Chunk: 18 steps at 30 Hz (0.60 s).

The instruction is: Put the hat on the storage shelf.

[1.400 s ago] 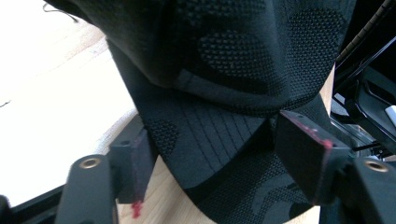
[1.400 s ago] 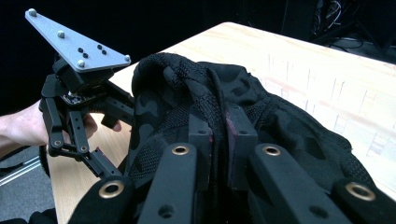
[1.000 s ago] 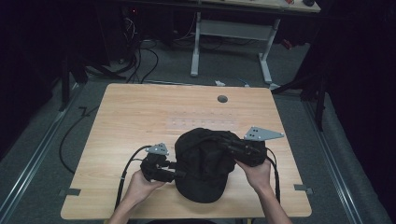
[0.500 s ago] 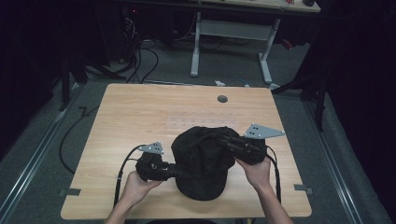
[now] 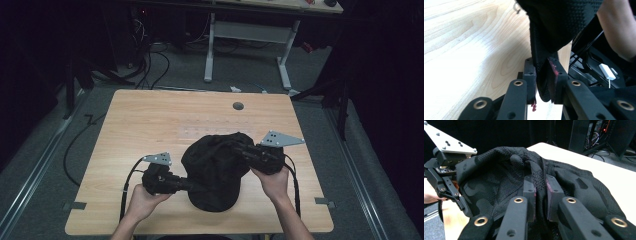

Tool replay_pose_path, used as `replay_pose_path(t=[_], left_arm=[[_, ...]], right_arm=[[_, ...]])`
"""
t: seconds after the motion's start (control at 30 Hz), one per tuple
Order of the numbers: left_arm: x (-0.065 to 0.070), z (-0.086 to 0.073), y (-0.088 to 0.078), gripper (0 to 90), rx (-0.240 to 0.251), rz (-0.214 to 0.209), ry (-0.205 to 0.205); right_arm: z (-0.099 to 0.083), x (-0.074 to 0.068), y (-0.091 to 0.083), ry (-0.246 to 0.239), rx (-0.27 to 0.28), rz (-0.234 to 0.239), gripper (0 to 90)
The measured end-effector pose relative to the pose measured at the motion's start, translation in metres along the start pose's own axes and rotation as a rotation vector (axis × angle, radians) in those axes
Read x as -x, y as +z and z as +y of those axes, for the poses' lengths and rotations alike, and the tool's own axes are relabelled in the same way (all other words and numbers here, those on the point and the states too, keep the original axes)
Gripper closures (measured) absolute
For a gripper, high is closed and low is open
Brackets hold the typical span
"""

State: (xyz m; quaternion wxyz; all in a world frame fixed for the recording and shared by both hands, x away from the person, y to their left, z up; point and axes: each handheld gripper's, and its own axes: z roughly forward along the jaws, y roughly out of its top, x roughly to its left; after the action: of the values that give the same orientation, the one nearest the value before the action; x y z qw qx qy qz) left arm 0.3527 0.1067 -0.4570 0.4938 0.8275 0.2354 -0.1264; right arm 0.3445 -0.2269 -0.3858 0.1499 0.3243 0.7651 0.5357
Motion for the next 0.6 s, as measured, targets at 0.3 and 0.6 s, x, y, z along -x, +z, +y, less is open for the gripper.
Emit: replay_pose_path(t=[0.3,0.6], left_arm=[[0.0025,0.0012,-0.0063,85.0,0.03,-0.066,-0.001],[0.0045,0.0016,-0.0104,86.5,0.049,-0.069,0.009]], right_arm=[[0.0,0.0025,0.0,0.014,0.012,0.003,77.9],[-0.0029,0.0053,0.0012,0.032,0.016,-0.007,69.5]])
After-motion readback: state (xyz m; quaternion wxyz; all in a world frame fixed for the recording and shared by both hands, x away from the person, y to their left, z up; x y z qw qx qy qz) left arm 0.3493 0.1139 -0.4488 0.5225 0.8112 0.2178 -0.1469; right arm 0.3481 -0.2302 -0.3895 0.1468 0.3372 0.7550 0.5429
